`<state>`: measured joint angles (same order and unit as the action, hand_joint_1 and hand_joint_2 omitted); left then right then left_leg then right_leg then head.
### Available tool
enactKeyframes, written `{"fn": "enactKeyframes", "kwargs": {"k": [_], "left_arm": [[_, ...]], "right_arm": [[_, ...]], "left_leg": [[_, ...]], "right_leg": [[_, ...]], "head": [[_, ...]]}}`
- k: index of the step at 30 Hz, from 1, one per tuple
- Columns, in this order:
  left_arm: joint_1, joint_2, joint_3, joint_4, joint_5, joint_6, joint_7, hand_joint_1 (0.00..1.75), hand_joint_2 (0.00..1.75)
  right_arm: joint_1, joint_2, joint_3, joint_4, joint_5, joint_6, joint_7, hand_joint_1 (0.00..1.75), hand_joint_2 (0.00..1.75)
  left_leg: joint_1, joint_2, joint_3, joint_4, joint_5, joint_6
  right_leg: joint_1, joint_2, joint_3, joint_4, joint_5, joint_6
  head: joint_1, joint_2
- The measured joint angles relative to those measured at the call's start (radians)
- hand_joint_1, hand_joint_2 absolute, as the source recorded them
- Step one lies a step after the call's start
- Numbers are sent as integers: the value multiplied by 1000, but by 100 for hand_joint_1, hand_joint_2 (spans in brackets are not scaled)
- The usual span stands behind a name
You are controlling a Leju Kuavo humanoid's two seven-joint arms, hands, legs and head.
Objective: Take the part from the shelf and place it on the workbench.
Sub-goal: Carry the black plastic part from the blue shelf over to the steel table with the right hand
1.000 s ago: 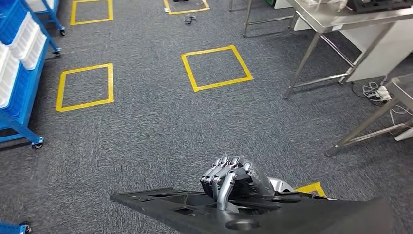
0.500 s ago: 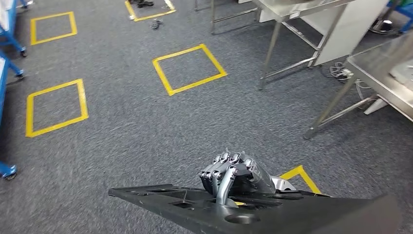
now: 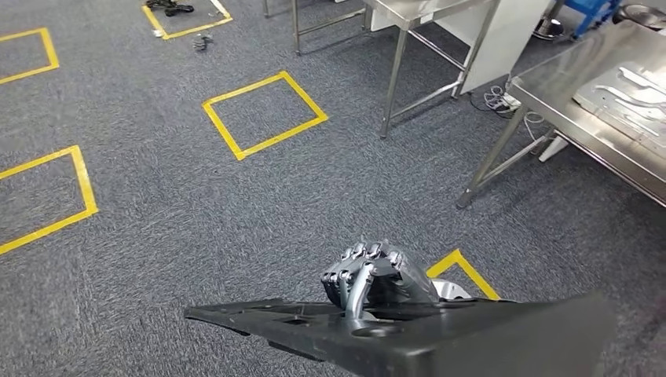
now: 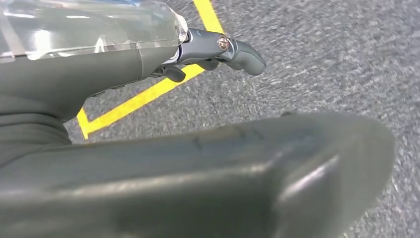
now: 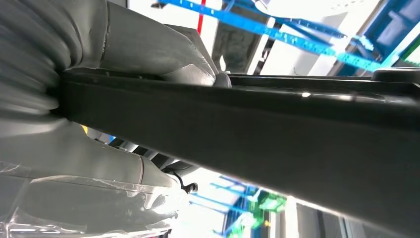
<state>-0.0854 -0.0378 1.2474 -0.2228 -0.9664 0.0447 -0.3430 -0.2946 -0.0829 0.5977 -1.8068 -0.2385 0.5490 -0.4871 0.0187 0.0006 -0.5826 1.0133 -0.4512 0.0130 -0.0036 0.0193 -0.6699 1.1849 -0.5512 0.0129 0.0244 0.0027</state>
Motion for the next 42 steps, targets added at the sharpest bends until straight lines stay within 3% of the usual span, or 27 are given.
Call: {"fn": "enactKeyframes", "kwargs": {"k": [2, 3, 5, 7, 9, 11, 13, 14, 16, 17, 18, 19, 20, 22, 24, 26, 28, 30, 32, 33, 34, 35, 37, 39, 42], "left_arm": [[3, 0, 0, 0, 0, -1, 0, 0, 0], [3, 0, 1, 0, 0, 0, 0, 0, 0], [2, -1, 1, 0, 0, 5, 0, 0, 0], [1, -1, 2, 0, 0, 10, -1, 0, 0], [1, -1, 4, 0, 0, 11, -4, 0, 0], [-2, 0, 5, 0, 0, 10, -8, 0, 0], [-5, 2, 5, 0, 0, 5, -14, 0, 0], [-6, 3, 5, 0, 0, 3, -16, 0, 0], [-3, 5, 6, 0, 0, -2, -18, 0, 0], [-1, 6, 6, 0, 0, -5, -19, 0, 0], [1, 6, 6, 0, 0, -7, -20, 0, 0], [1, 6, 6, 0, 0, -8, -21, 0, 0], [1, 7, 6, 0, -1, -9, -21, 0, 0], [0, 7, 6, 0, -2, -9, -19, 0, 0], [-1, 8, 6, 0, -4, -9, -17, 0, 0], [-3, 8, 6, 0, -4, -7, -15, 0, 0], [-6, 7, 6, 0, -4, -4, -14, 0, 0], [-5, 7, 6, 0, -4, -2, -13, 0, 0], [-2, 7, 7, 0, -3, 0, -11, 0, 0], [-2, 7, 7, 0, -3, 0, -10, 0, 0], [-2, 7, 7, 0, -3, 0, -10, 0, 0], [-3, 7, 7, 0, -3, 0, -10, 0, 0], [-4, 7, 7, 0, -5, -2, -8, 0, 0], [-5, 6, 7, 0, -8, -2, -6, 0, 0], [-9, 5, 7, 0, -12, -3, -3, 0, 0]], "right_arm": [[0, 0, -1, 8, 3, -2, -4, 175, 175], [1, 0, -1, 12, 6, -3, -6, 175, 175], [0, 0, -1, 16, 9, -4, -9, 175, 175], [-1, 1, -1, 17, 12, -4, -10, 175, 175], [-3, 3, -1, 17, 14, -5, -10, 175, 175], [-3, 4, -1, 17, 14, -6, -10, 175, 175], [-3, 7, -1, 17, 14, -7, -10, 175, 175], [-3, 9, -1, 17, 14, -7, -10, 175, 175], [-2, 14, -1, 18, 14, -6, -9, 175, 175], [0, 15, -1, 18, 14, -5, -9, 175, 175], [1, 15, -1, 19, 14, -4, -8, 175, 175], [1, 15, -1, 19, 14, -2, -7, 175, 175], [2, 15, -1, 20, 14, -1, -7, 175, 175], [2, 15, -1, 20, 13, 2, -4, 175, 175], [2, 16, -1, 21, 12, 3, -2, 175, 175], [3, 17, -1, 22, 12, 3, -1, 175, 175], [3, 16, -2, 23, 10, 2, -1, 175, 175], [3, 16, -2, 24, 10, 1, -1, 175, 175], [6, 16, -2, 26, 9, -1, -1, 175, 175], [9, 16, -2, 27, 9, -1, -1, 175, 175], [11, 16, -2, 28, 9, -1, -1, 175, 175], [12, 16, -2, 28, 9, -2, -1, 175, 175], [12, 16, -2, 28, 9, -3, 0, 175, 175], [12, 17, -2, 27, 10, -6, 1, 175, 175], [12, 18, -2, 24, 12, -13, 9, 175, 175]], "left_leg": [[-1, 23, 0, 0, -3, 1], [-1, 34, 2, 1, -5, 1], [-1, 54, 8, 1, -9, -3], [-4, 71, 17, 1, -15, -10], [-6, 87, 23, -1, -21, -22], [-6, 101, 29, -4, -26, -34], [-4, 74, 22, 27, -50, -43], [-3, 48, 2, 73, -78, -46], [-2, 13, -64, 211, -142, -50], [-2, 8, -96, 269, -159, -51], [-2, 7, -112, 293, -156, -51], [-1, 5, -109, 274, -130, -51], [0, 0, -88, 219, -91, -50], [4, -38, -31, 82, -27, -46], [4, -66, -7, 21, -13, -40], [3, -53, -5, 17, -13, -30], [5, -33, 0, 7, -8, -15], [6, -10, 4, 1, -6, -4], [4, 14, 5, 1, -9, -1], [3, 25, 5, 1, -10, -1], [3, 37, 7, 1, -12, -3], [3, 47, 10, 2, -15, -5], [1, 66, 19, 3, -23, -13], [-3, 81, 26, 2, -30, -24], [-4, 100, 38, -1, -37, -42]], "right_leg": [[-4, -10, -59, 106, -33, 6], [-6, -13, -66, 113, -23, 7], [-7, -29, -18, 13, 43, 4], [1, -67, 49, -119, 92, -5], [10, -82, 69, -164, 97, -13], [8, -58, 70, -168, 100, -22], [1, -38, 76, -178, 105, -32], [-2, -29, 80, -181, 107, -38], [0, -8, 80, -181, 107, -43], [0, 5, 80, -180, 106, -45], [1, 18, 80, -178, 105, -44], [1, 32, 81, -175, 104, -43], [0, 45, 82, -171, 101, -42], [-1, 68, 79, -159, 95, -35], [-2, 87, 70, -151, 92, -24], [-3, 100, 65, -153, 93, -12], [-2, 67, 55, -131, 78, -2], [-2, 10, 7, -35, 25, 7], [-6, -10, -61, 91, -25, 13], [-8, -13, -80, 123, -29, 16], [-10, -16, -78, 115, -11, 17], [-11, -22, -55, 68, 21, 16], [-6, -57, 21, -77, 85, 9], [3, -78, 59, -152, 104, -2], [5, -50, 61, -163, 104, -18]], "head": [[0, 0], [0, 0], [0, 0], [0, 0], [-1, 0], [-1, 0], [-2, 0], [-4, 0], [-7, 0], [-8, 0], [-8, 0], [-8, 0], [-8, 0], [-8, 0], [-8, 0], [-8, 0], [-5, 0], [0, 0], [1, 0], [2, 0], [2, 0], [2, 0], [2, 0], [1, 0], [0, 0]]}}
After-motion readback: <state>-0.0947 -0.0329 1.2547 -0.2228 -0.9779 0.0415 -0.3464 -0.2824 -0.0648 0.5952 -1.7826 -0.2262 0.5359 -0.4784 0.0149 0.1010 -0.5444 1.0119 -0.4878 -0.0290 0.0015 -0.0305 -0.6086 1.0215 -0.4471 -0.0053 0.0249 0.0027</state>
